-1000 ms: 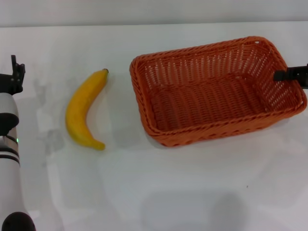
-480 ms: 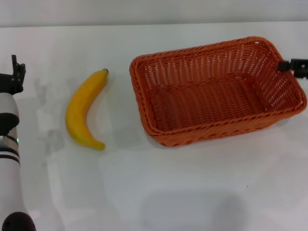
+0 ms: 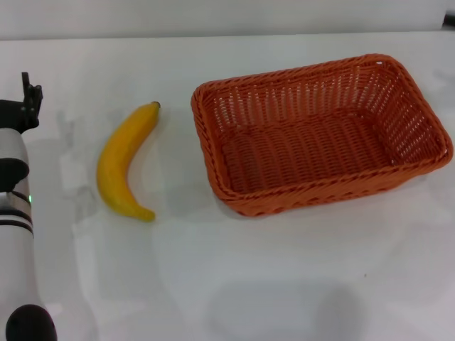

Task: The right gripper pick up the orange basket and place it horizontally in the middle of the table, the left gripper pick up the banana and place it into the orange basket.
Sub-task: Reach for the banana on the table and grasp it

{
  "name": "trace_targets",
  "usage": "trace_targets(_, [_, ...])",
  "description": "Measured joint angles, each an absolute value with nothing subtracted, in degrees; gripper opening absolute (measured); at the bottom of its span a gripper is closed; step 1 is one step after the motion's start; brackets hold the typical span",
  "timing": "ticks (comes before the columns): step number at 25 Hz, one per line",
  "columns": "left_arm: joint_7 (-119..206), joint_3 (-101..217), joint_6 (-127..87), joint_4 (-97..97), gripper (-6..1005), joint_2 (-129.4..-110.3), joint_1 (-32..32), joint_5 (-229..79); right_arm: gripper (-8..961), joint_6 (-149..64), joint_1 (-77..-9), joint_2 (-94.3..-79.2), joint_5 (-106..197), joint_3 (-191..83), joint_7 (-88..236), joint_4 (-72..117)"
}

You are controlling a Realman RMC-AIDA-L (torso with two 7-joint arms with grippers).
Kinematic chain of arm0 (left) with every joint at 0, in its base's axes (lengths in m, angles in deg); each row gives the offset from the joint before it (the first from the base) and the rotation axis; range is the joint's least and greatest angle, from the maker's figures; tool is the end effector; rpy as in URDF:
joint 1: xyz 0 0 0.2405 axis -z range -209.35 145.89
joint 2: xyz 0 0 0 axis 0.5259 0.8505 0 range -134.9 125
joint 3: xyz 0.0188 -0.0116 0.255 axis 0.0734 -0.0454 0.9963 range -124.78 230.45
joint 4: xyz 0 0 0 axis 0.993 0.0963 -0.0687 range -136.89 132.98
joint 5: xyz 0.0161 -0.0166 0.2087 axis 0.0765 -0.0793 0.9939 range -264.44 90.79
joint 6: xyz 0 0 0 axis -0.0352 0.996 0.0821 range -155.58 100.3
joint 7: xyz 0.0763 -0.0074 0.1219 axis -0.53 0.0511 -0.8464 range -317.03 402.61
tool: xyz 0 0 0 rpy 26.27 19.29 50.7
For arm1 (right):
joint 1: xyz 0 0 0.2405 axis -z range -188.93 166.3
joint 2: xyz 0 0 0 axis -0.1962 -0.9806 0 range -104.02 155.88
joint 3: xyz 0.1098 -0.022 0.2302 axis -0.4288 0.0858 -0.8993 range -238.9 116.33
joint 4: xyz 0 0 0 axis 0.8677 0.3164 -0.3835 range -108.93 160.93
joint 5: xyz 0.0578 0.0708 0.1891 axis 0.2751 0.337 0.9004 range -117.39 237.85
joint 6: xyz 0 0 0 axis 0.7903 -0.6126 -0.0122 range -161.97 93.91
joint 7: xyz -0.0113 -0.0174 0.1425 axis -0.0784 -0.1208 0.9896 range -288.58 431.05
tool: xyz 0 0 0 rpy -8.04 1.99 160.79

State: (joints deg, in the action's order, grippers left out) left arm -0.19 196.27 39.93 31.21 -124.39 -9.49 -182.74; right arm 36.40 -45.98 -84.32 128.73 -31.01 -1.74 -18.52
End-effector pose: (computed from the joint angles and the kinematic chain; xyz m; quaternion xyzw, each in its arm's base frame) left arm -0.3080 0.3267 -0.0227 -0.5871 -0.2306 -0.1359 0.7640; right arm 0.2804 0.4157 0.1343 -0.8057 0.3821 0.2824 0.3536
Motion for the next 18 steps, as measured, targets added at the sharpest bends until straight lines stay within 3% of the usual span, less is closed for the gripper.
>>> trace_targets(5, [0.3,196.1,39.9,31.2,886,-124.39,-9.3,-182.8,779,35.3,-43.6,-85.77,141.3,-31.6,-15.8,-21.7])
trace_targets(10, [1.3,196.1,39.7,31.5,886,-124.48,-9.2,-182.9,780,36.0,-38.6,-88.99,156.4,-31.4,-36.0,-22.0])
trace_targets(18, [0.6,196.1,39.1,35.2,885,-124.45,-9.1,-183.0,779,41.9,-35.0,-88.81,173.6,-30.0,-58.5,-8.9])
